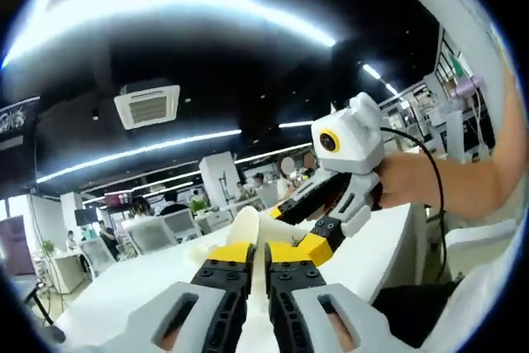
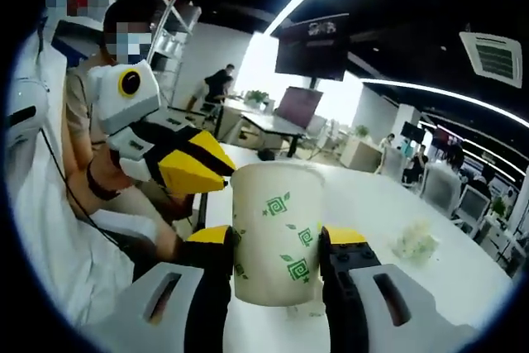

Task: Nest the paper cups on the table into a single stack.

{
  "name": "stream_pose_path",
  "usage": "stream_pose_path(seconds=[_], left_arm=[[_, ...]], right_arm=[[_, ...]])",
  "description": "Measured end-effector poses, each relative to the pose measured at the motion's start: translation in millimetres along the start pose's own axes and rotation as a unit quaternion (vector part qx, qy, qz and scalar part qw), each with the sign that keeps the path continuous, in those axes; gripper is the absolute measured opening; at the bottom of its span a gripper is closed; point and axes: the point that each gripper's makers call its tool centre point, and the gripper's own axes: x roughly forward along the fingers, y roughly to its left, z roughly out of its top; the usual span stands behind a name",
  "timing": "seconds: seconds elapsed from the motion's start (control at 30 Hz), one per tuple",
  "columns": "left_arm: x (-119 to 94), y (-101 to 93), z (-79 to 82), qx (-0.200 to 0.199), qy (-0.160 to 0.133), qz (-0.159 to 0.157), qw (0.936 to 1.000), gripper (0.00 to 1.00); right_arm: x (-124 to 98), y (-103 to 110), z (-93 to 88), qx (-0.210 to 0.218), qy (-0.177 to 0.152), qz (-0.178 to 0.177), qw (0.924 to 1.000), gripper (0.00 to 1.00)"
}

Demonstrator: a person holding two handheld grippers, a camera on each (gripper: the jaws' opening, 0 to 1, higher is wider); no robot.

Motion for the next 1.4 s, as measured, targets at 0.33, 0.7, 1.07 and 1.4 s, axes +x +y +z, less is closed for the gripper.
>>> stream_pose_path(seconds=[0.33,0.7,1.07,1.4], left_arm=[[-6.4,24.1,-7.8,-0.028,0.006,0.019,0.9994,0.20],[-2.7,27.8,-16.0,-0.019,0.022,0.024,0.9993,0.19],[-7.7,33.0,-14.1,-0.015,0.018,0.030,0.9993,0.18],[-10.5,39.7,-15.5,-0.015,0.018,0.035,0.9991,0.18]], right_arm=[[-33.0,-75.4,13.0,0.123,-0.165,-0.097,0.9737,0.43],[-7.4,-98.2,9.9,0.163,-0.201,-0.095,0.9613,0.43],[24.5,-95.1,1.0,0.140,-0.187,-0.071,0.9697,0.44],[36.3,-99.7,-23.0,0.097,-0.147,-0.089,0.9804,0.44]])
